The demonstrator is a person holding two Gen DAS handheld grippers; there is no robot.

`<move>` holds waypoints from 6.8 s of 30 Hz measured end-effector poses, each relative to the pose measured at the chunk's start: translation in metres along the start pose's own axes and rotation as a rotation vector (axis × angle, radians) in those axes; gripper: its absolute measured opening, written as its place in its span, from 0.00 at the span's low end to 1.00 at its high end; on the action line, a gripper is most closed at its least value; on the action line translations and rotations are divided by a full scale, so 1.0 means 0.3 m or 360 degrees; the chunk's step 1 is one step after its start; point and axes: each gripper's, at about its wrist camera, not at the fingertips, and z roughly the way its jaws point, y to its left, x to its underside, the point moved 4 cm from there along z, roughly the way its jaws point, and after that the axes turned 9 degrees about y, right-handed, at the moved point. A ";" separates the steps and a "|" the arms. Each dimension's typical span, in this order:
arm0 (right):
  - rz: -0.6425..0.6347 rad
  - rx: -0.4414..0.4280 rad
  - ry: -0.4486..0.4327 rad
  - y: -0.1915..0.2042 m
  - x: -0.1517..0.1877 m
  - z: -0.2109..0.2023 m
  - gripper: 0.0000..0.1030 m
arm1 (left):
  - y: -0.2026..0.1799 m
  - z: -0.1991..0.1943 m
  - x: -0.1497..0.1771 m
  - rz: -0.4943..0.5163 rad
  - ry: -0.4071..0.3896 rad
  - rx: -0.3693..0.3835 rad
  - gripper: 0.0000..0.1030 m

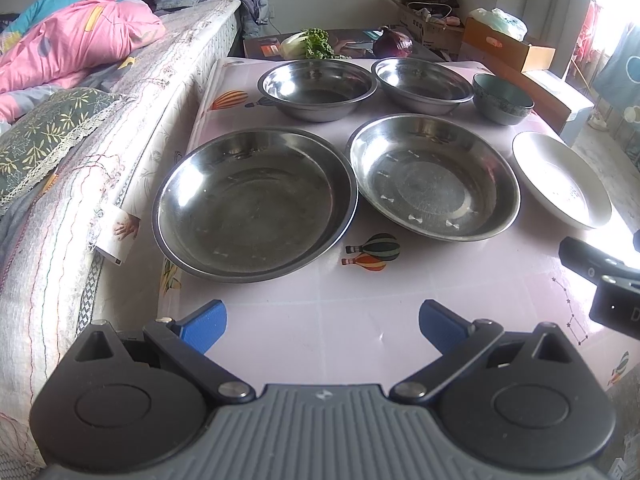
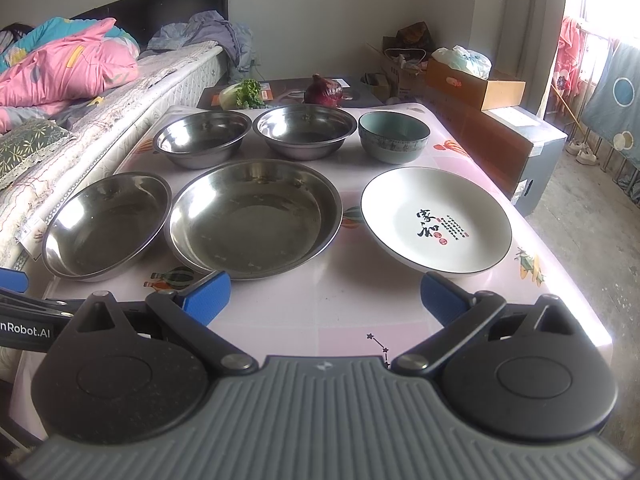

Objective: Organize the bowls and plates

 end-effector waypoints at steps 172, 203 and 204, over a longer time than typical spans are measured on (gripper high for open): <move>0.0291 -0.0351 0.0190 -0.287 -0.813 0.905 0.11 | -0.305 0.621 -1.067 0.0429 0.0145 0.0025 0.27; 0.0453 -0.0377 0.0093 -0.452 -0.720 0.658 0.46 | -0.360 0.367 -0.978 0.0447 -0.0008 0.0203 0.69; 0.0461 -0.0371 0.0085 -0.468 -0.710 0.639 0.46 | -0.369 0.359 -0.970 0.0452 -0.0012 0.0219 0.69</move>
